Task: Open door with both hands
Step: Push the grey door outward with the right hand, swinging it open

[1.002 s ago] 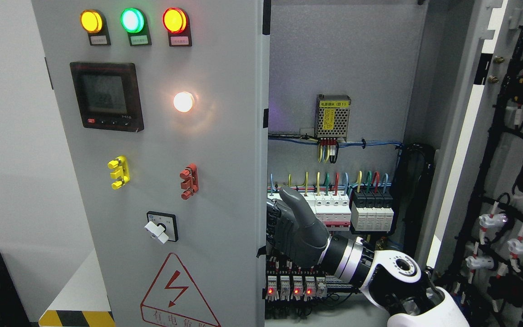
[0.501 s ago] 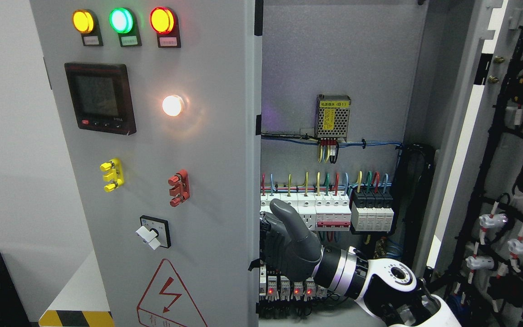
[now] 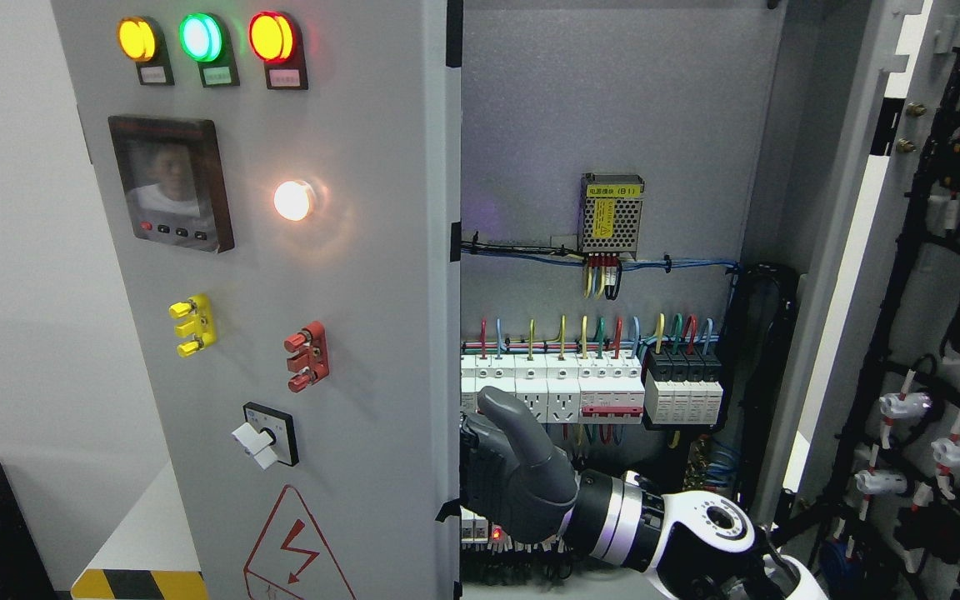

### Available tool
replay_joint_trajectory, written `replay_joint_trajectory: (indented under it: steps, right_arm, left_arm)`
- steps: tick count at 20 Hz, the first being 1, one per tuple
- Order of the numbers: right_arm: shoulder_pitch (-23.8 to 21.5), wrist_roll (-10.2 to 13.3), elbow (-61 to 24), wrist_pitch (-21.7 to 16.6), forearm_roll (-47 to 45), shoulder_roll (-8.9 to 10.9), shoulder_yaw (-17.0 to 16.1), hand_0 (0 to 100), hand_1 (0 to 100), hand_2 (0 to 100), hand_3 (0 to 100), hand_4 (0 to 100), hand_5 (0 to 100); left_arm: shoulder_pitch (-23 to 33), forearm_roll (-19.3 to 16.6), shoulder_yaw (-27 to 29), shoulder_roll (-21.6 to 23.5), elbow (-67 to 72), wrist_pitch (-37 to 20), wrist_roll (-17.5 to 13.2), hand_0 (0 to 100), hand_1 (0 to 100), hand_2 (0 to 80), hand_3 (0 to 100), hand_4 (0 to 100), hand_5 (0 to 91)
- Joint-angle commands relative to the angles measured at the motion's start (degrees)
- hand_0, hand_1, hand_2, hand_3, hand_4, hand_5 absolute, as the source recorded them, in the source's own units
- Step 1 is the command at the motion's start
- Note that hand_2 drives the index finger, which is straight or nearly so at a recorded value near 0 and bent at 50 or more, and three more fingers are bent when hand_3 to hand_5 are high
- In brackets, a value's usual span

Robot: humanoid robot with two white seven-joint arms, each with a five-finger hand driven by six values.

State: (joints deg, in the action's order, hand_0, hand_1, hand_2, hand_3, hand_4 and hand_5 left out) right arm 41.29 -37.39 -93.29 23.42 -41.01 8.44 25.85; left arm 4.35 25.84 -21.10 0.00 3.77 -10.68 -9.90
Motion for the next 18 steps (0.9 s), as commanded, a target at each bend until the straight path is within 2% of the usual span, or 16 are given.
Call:
replay_joint_trajectory:
  steps: [1, 18]
  right_arm:
    - [-0.7, -0.1, -3.6, 0.1, -0.4, -0.18, 3.7, 0, 0, 0, 0, 0, 0]
    - [-1.9, -0.2, -6.8, 1.9, -3.7, -2.55, 7.2, 0, 0, 0, 0, 0, 0]
  left_arm:
    - [0.0, 0.0, 0.0, 1.7, 0.0, 0.0, 0.0, 0, 0, 0.0, 0, 0, 0.0]
    - [0.1, 0.0, 0.0, 1.8, 0.1, 0.0, 0.0, 0, 0, 0.0, 0, 0, 0.0]
